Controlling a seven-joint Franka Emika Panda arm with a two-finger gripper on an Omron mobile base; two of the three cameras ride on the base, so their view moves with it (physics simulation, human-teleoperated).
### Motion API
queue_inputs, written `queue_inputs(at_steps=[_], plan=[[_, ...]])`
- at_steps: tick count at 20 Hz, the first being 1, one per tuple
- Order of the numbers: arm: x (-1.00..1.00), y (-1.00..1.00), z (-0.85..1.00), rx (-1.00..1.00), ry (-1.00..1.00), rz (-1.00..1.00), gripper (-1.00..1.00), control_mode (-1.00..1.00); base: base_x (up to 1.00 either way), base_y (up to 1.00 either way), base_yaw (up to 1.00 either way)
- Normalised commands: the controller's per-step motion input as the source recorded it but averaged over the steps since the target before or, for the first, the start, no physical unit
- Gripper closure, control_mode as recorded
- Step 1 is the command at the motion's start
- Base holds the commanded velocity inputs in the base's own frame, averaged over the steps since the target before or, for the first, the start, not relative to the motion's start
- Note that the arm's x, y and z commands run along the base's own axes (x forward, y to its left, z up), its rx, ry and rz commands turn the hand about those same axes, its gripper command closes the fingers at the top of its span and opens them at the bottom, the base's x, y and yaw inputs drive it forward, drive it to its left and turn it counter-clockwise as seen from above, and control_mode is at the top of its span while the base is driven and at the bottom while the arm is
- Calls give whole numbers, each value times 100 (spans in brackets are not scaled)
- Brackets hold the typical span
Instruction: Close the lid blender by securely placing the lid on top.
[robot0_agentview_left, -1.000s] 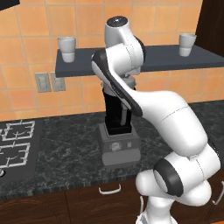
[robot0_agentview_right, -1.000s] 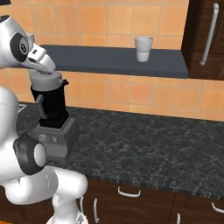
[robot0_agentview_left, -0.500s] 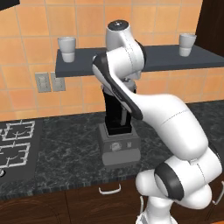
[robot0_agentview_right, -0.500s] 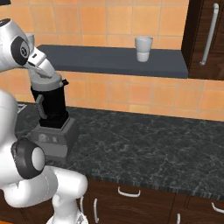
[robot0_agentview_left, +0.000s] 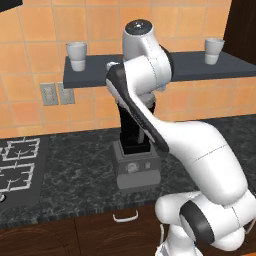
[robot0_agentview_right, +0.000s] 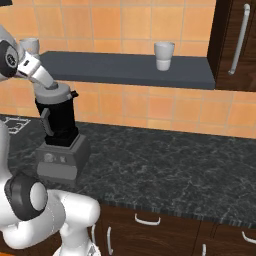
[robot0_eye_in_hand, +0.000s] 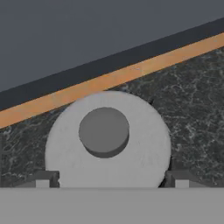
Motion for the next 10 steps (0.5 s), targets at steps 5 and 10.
queue_inputs(at_steps=[5, 10], plan=[[-100, 52, -51, -14, -4, 0, -100, -100, 0, 0, 0], [-100, 37, -100, -16, 1, 0, -100, -100, 0, 0, 0]])
